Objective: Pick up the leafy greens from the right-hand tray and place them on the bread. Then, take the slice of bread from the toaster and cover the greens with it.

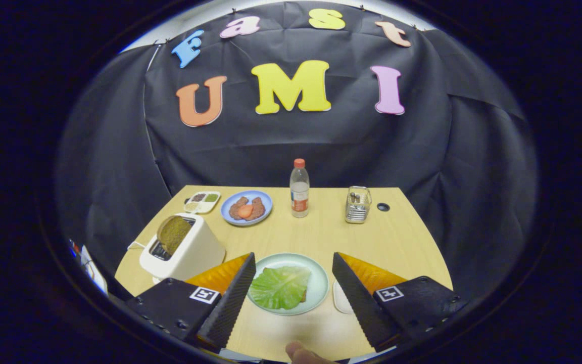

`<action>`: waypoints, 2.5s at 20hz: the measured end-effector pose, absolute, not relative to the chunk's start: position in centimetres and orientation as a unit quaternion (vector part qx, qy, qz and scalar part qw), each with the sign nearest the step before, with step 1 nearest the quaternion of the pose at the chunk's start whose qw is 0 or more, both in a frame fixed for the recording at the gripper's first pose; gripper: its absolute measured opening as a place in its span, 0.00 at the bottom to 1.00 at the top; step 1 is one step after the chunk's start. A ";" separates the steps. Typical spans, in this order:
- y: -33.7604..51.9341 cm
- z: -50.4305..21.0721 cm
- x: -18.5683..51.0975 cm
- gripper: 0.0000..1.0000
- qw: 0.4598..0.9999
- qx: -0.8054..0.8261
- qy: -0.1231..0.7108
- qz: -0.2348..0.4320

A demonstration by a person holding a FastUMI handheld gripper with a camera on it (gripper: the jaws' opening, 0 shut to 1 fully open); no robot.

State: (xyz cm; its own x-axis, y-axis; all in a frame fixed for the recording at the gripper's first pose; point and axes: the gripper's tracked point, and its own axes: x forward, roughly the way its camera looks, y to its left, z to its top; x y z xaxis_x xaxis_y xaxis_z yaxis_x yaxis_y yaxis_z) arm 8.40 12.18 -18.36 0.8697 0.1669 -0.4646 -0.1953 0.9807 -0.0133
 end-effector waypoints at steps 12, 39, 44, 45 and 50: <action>23.5 -15.7 7.8 0.96 0.968 -0.047 0.208 0.129; 40.0 -28.7 15.2 0.51 0.933 -0.060 0.351 0.048; 40.2 -29.1 15.0 0.29 0.929 -0.067 0.360 0.048; 40.2 -29.0 14.8 0.20 0.929 -0.063 0.360 0.050; 39.9 -26.9 13.8 0.13 0.937 -0.045 0.340 0.064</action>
